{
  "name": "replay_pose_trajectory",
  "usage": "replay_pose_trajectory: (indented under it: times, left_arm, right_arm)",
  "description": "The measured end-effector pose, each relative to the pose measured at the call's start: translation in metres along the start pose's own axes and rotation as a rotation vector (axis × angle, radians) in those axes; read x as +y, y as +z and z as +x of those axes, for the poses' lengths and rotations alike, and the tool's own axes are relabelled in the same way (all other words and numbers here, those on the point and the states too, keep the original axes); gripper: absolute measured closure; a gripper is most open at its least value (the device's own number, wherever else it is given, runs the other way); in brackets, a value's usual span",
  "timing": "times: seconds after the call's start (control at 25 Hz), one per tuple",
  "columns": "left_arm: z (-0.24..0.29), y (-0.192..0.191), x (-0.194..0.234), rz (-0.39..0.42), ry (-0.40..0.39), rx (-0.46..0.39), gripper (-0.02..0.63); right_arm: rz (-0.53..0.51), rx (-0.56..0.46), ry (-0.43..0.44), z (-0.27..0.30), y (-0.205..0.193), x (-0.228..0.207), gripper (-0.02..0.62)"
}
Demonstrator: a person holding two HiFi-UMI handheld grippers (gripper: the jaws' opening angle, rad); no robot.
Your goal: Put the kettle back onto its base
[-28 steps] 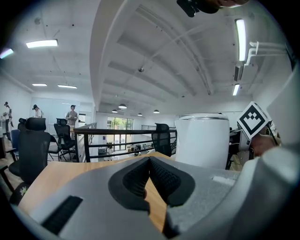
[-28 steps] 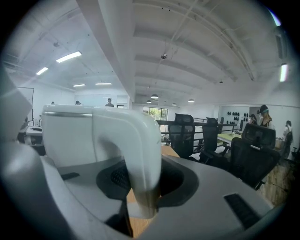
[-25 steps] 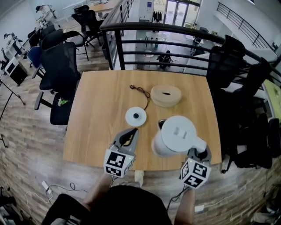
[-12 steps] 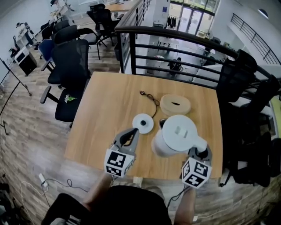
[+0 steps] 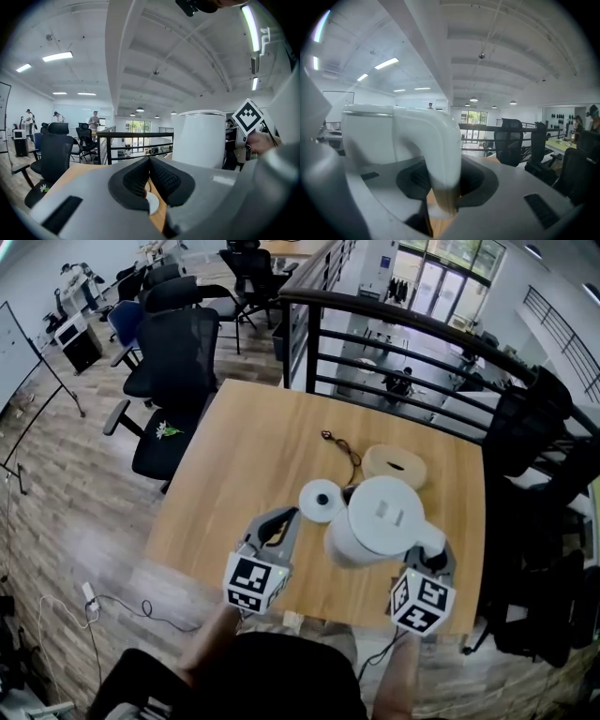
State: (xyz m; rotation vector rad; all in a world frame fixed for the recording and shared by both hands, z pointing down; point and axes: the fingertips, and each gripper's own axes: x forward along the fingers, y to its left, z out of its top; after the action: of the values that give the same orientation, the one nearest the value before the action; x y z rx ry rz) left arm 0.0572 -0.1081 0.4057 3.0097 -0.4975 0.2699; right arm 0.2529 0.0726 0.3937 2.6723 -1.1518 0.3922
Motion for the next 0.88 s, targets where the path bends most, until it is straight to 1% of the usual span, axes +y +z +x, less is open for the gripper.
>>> replay_pose_trajectory:
  times: [0.12, 0.24, 0.56, 0.76, 0.88]
  left_arm:
    - [-0.004, -0.002, 0.004, -0.011, 0.039, 0.005, 0.604]
    - [-0.005, -0.005, 0.012, -0.014, 0.094, 0.001, 0.604]
    - [-0.004, -0.011, 0.03, -0.051, 0.219, 0.019, 0.604]
    - [0.006, -0.014, 0.041, -0.065, 0.277, 0.025, 0.604]
    - [0.011, -0.018, 0.048, -0.078, 0.307, 0.033, 0.604]
  right_arm:
    - [-0.007, 0.001, 0.043, 0.011, 0.002, 0.008, 0.479]
    - [-0.02, -0.002, 0.098, 0.025, 0.004, 0.017, 0.479]
    - [-0.057, -0.017, 0.224, 0.073, 0.011, 0.044, 0.479]
    - [-0.083, -0.045, 0.276, 0.104, 0.013, 0.058, 0.479]
    - [-0.093, -0.041, 0.311, 0.122, 0.013, 0.069, 0.478]
